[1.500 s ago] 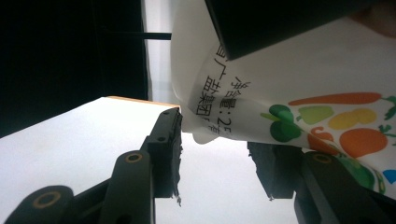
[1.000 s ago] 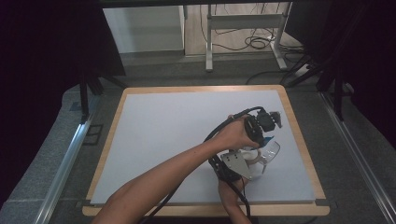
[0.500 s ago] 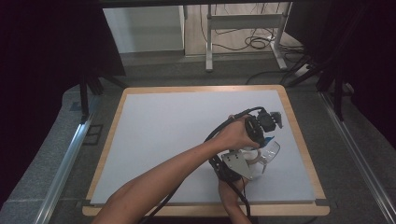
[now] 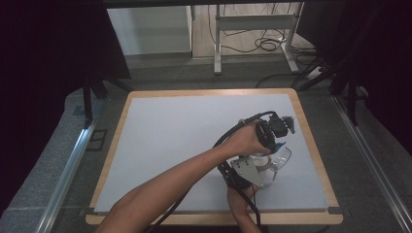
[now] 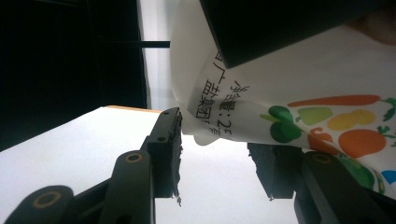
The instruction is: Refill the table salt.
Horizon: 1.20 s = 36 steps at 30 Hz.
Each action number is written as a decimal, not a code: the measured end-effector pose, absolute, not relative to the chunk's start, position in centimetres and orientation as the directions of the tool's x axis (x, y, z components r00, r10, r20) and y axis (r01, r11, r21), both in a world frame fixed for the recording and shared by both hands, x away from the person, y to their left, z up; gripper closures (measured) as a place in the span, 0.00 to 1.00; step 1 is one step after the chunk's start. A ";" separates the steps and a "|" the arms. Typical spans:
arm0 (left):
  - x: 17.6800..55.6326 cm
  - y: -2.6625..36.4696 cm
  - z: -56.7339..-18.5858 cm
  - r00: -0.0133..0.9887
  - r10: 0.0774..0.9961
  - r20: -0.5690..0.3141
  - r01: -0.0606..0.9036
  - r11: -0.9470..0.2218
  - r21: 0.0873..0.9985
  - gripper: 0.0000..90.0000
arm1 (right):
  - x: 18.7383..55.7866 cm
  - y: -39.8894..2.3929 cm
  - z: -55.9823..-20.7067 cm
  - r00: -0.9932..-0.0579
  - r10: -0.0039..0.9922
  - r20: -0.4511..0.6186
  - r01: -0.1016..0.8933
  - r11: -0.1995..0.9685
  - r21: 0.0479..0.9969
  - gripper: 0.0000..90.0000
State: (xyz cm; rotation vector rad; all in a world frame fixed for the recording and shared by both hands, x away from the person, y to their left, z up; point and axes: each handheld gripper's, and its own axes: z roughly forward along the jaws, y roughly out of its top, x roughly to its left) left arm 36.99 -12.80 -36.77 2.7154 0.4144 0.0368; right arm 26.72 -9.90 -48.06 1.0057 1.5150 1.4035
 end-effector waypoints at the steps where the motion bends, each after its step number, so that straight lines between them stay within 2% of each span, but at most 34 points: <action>1: 37.0 -12.8 -36.8 0.956 0.292 -0.033 0.282 -0.879 0.384 1.00 | 26.7 -9.9 -48.0 -0.347 0.937 -0.048 0.025 0.061 0.998 0.62; 36: 37.0 -12.6 -37.0 0.956 0.290 -0.043 0.283 -0.878 0.385 1.00 | 26.6 -9.7 -48.2 -0.340 0.939 -0.056 0.023 0.068 0.997 0.62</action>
